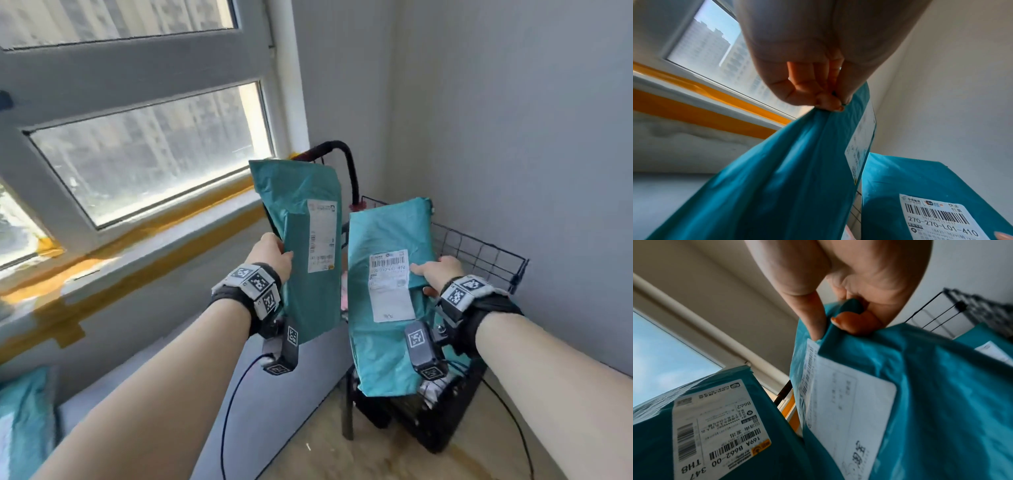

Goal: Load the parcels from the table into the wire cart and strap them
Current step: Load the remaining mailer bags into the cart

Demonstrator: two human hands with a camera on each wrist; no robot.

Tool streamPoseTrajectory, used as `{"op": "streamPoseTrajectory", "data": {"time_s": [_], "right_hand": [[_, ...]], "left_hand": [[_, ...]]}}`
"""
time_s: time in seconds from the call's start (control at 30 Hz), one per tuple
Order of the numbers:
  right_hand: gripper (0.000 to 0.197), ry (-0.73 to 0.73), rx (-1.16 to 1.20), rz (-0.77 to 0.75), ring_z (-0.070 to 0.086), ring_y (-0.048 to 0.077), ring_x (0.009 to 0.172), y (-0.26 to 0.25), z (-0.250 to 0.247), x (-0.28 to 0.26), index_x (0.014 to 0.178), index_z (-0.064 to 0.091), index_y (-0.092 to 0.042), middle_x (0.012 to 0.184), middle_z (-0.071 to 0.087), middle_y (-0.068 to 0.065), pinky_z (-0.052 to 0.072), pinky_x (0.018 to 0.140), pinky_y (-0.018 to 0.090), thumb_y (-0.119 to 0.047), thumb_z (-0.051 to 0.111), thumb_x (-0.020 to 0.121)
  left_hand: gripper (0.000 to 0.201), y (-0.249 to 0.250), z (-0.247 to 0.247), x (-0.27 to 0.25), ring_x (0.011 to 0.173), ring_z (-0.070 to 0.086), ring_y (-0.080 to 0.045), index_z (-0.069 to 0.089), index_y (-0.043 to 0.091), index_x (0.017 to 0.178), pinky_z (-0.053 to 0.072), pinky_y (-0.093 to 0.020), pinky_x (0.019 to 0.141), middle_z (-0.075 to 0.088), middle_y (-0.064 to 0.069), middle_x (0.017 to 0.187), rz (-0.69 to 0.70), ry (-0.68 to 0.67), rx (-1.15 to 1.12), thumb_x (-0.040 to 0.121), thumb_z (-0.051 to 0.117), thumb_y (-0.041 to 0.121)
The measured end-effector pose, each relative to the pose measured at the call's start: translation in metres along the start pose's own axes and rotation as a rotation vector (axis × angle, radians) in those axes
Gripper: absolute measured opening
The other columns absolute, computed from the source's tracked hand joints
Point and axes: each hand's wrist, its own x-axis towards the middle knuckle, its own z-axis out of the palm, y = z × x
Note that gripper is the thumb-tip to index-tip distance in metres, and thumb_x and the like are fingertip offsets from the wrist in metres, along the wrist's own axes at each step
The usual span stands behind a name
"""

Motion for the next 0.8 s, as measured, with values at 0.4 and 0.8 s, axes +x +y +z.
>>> {"op": "streamPoseTrajectory", "data": {"time_s": [0.4,0.8], "right_hand": [[0.03,0.181,0.131,0.136,0.061,0.026,0.072,0.031,-0.106,0.107,0.109,0.062,0.007,0.094,0.062,0.014,0.044,0.03,0.016,-0.008,0.067,0.083],[0.028,0.203,0.018,0.425,0.065,0.033,0.088,0.061,-0.055,0.247,0.107,0.057,0.009,0.095,0.064,0.021,0.058,0.076,0.041,-0.001,0.063,0.081]], "left_hand": [[0.023,0.132,0.117,0.068,0.102,0.059,-0.035,0.047,0.005,0.114,0.044,-0.034,0.083,0.059,-0.017,0.117,0.191,-0.157,0.077,0.094,0.049,0.017],[0.031,0.135,0.246,0.22,0.112,0.055,-0.032,0.044,0.006,0.124,0.044,-0.035,0.09,0.056,-0.014,0.125,0.182,-0.461,0.277,0.096,0.047,0.018]]}}
